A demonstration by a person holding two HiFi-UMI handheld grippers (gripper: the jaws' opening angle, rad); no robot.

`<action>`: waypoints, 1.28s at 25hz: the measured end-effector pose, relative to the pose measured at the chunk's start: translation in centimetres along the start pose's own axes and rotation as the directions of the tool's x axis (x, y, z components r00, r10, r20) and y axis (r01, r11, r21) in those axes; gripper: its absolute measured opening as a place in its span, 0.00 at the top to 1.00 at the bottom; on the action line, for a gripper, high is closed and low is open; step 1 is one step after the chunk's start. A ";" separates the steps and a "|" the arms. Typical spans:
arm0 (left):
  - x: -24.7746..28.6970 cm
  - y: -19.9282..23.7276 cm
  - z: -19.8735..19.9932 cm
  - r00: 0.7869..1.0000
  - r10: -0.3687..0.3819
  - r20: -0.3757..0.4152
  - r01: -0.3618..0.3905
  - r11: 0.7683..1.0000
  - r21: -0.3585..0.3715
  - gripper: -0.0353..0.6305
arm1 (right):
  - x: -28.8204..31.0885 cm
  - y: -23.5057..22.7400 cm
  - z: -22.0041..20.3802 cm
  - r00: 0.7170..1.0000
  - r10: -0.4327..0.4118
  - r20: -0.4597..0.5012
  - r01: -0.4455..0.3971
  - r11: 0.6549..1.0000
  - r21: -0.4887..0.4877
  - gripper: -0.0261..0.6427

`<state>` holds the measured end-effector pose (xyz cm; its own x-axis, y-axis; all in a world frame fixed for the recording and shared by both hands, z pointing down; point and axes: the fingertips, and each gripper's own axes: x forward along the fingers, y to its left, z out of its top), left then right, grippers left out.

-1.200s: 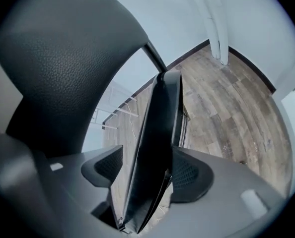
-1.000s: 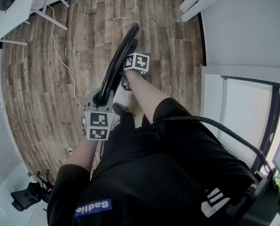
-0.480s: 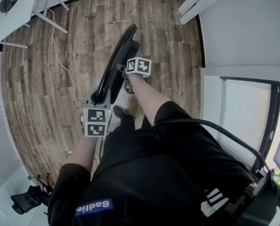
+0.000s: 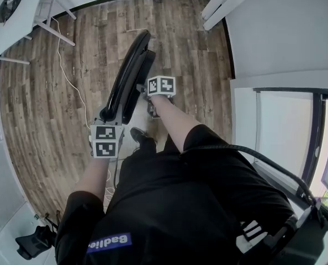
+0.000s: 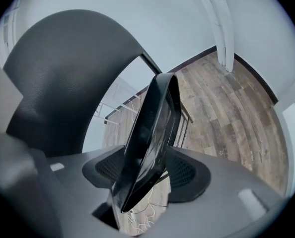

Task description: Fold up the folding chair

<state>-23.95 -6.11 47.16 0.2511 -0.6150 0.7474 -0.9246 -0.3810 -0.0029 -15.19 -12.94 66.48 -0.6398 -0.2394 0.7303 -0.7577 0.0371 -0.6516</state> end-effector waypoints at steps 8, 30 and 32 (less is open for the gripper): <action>-0.3 0.3 0.1 1.000 -0.007 0.003 0.007 1.000 -0.010 0.85 | -7.5 1.1 -1.4 0.995 0.101 0.017 -0.100 0.994 -0.038 0.66; -1.3 -0.1 0.8 1.000 -0.016 -0.008 0.016 0.999 -0.031 0.85 | -33.8 3.6 -2.7 0.889 0.141 0.436 0.094 0.875 -0.475 0.96; -1.1 -0.3 0.8 1.000 -0.016 -0.009 0.016 0.999 -0.030 0.85 | -33.7 4.6 -2.6 0.881 0.158 0.445 0.117 0.840 -0.530 0.96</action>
<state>-23.71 -5.87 45.79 0.2636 -0.6026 0.7532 -0.9286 -0.3700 0.0289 2.56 -2.17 39.46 -0.6263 -0.6370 0.4494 -0.7795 0.5176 -0.3528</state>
